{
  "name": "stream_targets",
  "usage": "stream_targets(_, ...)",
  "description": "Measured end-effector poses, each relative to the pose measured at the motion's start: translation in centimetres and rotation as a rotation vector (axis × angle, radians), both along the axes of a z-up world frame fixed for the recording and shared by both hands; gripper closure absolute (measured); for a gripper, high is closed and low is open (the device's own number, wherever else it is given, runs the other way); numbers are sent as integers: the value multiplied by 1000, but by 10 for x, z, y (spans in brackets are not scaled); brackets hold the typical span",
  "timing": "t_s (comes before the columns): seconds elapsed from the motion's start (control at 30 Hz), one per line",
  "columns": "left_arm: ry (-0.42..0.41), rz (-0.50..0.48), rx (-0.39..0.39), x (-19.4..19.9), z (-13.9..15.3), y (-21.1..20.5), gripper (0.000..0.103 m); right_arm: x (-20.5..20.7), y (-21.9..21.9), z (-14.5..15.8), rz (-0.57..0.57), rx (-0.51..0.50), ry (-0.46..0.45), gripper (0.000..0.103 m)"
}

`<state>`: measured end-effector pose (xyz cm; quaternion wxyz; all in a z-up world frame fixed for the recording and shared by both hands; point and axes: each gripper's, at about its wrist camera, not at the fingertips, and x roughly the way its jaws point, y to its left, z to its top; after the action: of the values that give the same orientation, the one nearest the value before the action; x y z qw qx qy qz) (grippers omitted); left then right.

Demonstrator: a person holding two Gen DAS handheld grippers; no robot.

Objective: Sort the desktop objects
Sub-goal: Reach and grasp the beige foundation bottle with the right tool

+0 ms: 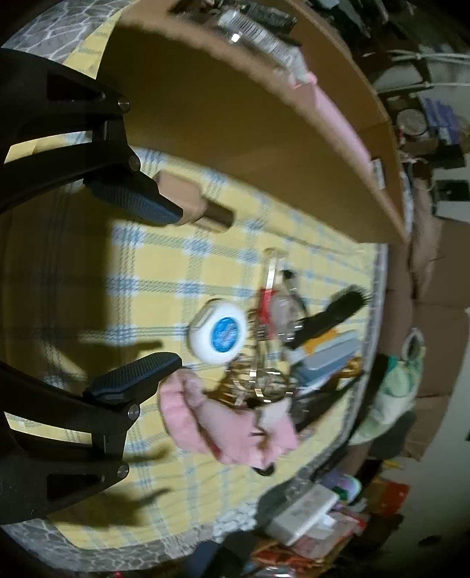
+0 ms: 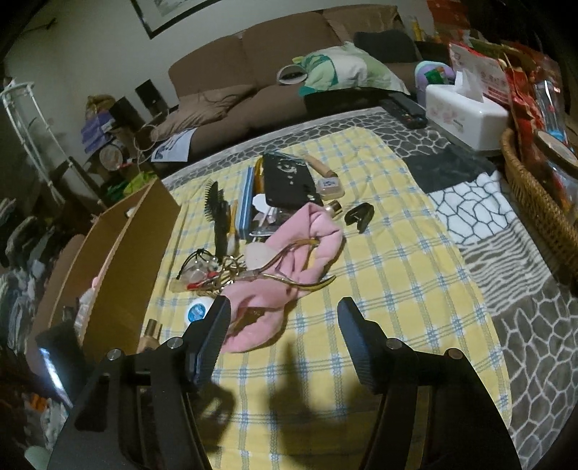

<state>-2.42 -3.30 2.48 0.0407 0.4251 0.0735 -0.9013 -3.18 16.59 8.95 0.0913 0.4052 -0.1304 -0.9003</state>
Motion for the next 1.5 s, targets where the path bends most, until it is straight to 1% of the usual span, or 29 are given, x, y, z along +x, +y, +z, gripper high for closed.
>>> stream_targets(0.07,11,2,-34,-2,1,1,31,1,1,-1,-2,4,-2,39)
stream_targets(0.17,-25,-9,-23,-12,-7,0,33,1,4,-3,-7,-2,-14,39)
stream_targets(0.2,-40,-14,-10,-15,-10,-1,42,1,4,-3,-9,-4,-16,39)
stream_targets(0.23,-58,-22,10,-18,-14,-2,60,1,5,-3,-10,-4,-16,39)
stream_targets(0.27,-68,-26,17,-20,-15,-2,65,1,5,-3,-10,-5,-16,39)
stream_targets(0.3,-55,-25,11,-18,-14,-2,71,1,5,-3,-10,-5,-16,39)
stream_targets(0.33,-46,-47,44,-16,-13,-3,83,2,6,-3,-10,-8,-16,39)
stream_targets(0.37,-50,-67,78,-16,-14,-4,88,1,5,-3,-11,-8,-16,39)
stream_targets(0.4,-53,-87,101,-15,-14,-4,90,1,6,-3,-11,-13,-16,39)
stream_targets(0.47,-49,-118,136,-10,-12,-7,90,1,7,-3,-10,-23,-21,39)
stream_targets(0.5,-40,-128,176,-4,-8,-13,90,1,7,-3,-10,-26,-24,39)
stream_targets(0.53,-29,-126,205,2,-4,-20,89,1,7,-3,-11,-29,-26,39)
stream_targets(0.6,3,-110,228,15,6,-35,89,1,6,-2,-8,-34,-25,39)
stream_targets(0.67,31,-84,247,25,14,-49,86,1,4,-1,0,-30,-22,39)
stream_targets(0.73,32,-90,278,28,18,-55,85,0,1,0,9,-37,-20,39)
stream_targets(0.77,28,-93,250,28,19,-52,85,-1,0,0,14,-42,-21,39)
stream_targets(0.87,33,-104,151,29,16,-36,73,-2,-6,-1,30,-45,-23,39)
stream_targets(0.9,35,-101,115,30,14,-29,64,-2,-8,-2,33,-46,-25,39)
stream_targets(0.93,40,-105,99,31,13,-23,50,-2,-10,-2,39,-47,-26,39)
stream_targets(1.0,60,-113,66,36,13,-13,37,-2,-12,-3,51,-42,-26,39)
stream_targets(1.07,69,-140,56,39,14,-6,37,-2,-14,-3,62,-38,-24,39)
stream_targets(1.17,72,-174,81,53,23,-4,37,-1,-15,-2,79,-53,-19,39)
stream_targets(1.23,88,-195,95,67,38,-10,37,-2,-22,-3,121,-73,-20,37)
stream_targets(1.3,112,-208,82,79,55,-21,36,-3,-33,-4,174,-79,-30,37)
stream_targets(1.33,123,-216,76,87,65,-29,31,-3,-40,-4,204,-86,-32,37)
stream_targets(1.4,134,-219,61,97,78,-43,25,-3,-55,-6,250,-105,-35,30)
stream_targets(1.43,138,-213,50,101,85,-50,24,-4,-64,-7,270,-117,-40,24)
stream_targets(1.47,138,-210,43,104,90,-58,22,-4,-72,-8,283,-128,-44,21)
stream_targets(1.5,136,-205,35,106,96,-68,20,-5,-80,-10,291,-138,-51,21)
